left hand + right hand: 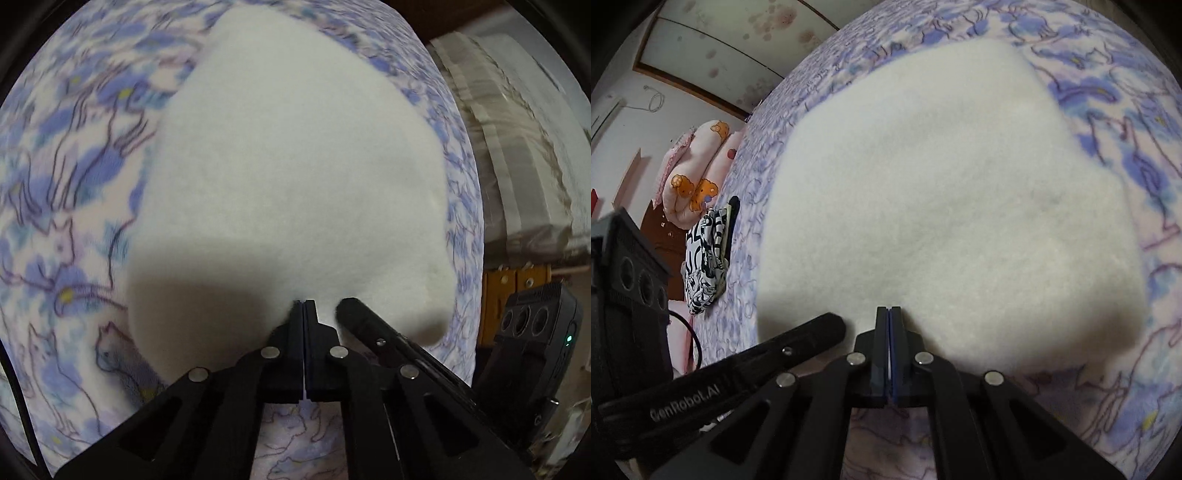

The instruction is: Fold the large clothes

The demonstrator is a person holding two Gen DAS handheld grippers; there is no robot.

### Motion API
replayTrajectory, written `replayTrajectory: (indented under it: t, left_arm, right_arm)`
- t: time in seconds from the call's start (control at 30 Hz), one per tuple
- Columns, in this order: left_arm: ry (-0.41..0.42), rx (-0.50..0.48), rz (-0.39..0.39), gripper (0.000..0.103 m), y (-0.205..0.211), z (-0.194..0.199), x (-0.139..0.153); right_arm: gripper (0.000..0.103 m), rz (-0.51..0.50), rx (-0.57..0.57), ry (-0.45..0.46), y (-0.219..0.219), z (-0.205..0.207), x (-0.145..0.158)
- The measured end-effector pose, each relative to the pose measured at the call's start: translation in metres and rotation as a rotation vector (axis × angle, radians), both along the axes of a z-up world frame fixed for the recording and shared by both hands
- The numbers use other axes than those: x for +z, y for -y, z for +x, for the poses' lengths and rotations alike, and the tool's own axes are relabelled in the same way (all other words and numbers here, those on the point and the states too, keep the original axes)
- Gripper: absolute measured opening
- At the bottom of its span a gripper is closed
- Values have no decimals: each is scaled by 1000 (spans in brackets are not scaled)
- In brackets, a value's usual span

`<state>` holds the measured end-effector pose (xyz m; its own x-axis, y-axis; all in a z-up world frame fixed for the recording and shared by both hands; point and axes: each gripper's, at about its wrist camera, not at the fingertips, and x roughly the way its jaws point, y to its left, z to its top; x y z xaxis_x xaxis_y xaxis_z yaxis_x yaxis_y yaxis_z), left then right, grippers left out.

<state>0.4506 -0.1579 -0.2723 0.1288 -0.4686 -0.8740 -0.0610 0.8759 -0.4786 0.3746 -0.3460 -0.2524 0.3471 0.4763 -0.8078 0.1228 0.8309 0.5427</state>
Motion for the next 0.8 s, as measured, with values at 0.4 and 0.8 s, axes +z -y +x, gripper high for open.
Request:
replayTrajectory:
  t: [0.4,0.8]
  left_arm:
    - [10,13,-17,1,-42,-19,18]
    - [85,-54,58,7,-29,14,56]
  right_arm:
    - [0,-227,-25,9,60,-28,2]
    - [0,-220,79,156,26,-29,51]
